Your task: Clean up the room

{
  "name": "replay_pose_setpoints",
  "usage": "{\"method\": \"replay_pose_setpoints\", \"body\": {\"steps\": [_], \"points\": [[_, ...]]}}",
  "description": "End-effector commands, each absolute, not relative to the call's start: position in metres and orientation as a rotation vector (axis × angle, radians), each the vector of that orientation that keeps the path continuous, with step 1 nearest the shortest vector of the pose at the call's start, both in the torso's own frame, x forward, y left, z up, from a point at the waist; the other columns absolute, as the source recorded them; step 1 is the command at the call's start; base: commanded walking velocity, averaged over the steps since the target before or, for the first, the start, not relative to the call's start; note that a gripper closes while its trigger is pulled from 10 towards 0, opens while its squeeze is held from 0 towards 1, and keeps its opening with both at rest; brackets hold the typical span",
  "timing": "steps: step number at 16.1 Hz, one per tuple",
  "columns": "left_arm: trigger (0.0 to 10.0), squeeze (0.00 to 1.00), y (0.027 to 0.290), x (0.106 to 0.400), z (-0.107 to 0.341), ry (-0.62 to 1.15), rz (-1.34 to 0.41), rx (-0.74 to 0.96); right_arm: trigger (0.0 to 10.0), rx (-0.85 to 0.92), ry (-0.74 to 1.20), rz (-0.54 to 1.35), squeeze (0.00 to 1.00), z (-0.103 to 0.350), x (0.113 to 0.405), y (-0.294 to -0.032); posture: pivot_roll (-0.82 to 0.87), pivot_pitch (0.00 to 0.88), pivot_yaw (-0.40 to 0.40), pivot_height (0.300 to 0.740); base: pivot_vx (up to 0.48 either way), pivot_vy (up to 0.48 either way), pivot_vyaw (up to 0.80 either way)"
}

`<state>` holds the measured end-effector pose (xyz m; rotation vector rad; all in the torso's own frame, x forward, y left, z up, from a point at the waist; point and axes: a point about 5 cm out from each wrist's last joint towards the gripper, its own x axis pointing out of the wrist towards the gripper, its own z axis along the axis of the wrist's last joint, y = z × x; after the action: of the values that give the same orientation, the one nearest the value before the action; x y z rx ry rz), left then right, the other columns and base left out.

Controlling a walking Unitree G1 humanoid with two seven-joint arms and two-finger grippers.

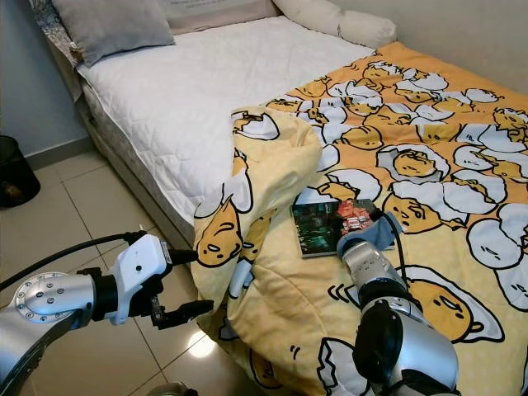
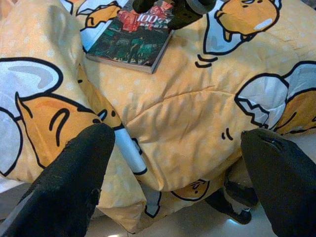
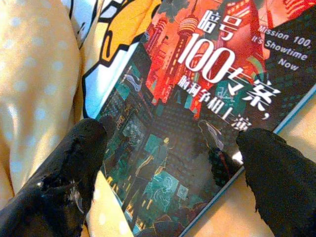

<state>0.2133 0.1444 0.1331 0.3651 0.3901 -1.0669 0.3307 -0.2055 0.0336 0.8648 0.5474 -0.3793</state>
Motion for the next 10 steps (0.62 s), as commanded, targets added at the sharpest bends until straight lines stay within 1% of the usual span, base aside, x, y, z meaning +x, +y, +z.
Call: {"method": "replay_pose_setpoints", "body": {"steps": [1, 7, 10], "points": [[10.0, 0.00, 0.143, 0.214, 0.136, 0.383, -1.085, 0.371, 10.0, 0.884, 0.551, -0.408, 0.00, 0.030, 0.327, -0.207, 0.07, 0.000, -0.020, 0.740, 0.000, 0.000, 0.00], [10.0, 0.00, 0.139, 0.215, 0.136, 0.372, -1.096, 0.365, 10.0, 0.876, 0.609, -0.461, 0.00, 0.017, 0.317, -0.208, 0.06, 0.000, -0.018, 0.740, 0.000, 0.000, 0.00], [10.0, 0.00, 0.139, 0.215, 0.136, 0.374, -1.107, 0.357, 10.0, 0.923, 0.583, -0.444, 0.00, 0.018, 0.317, -0.209, 0.06, 0.000, -0.014, 0.740, 0.000, 0.000, 0.00]]}}
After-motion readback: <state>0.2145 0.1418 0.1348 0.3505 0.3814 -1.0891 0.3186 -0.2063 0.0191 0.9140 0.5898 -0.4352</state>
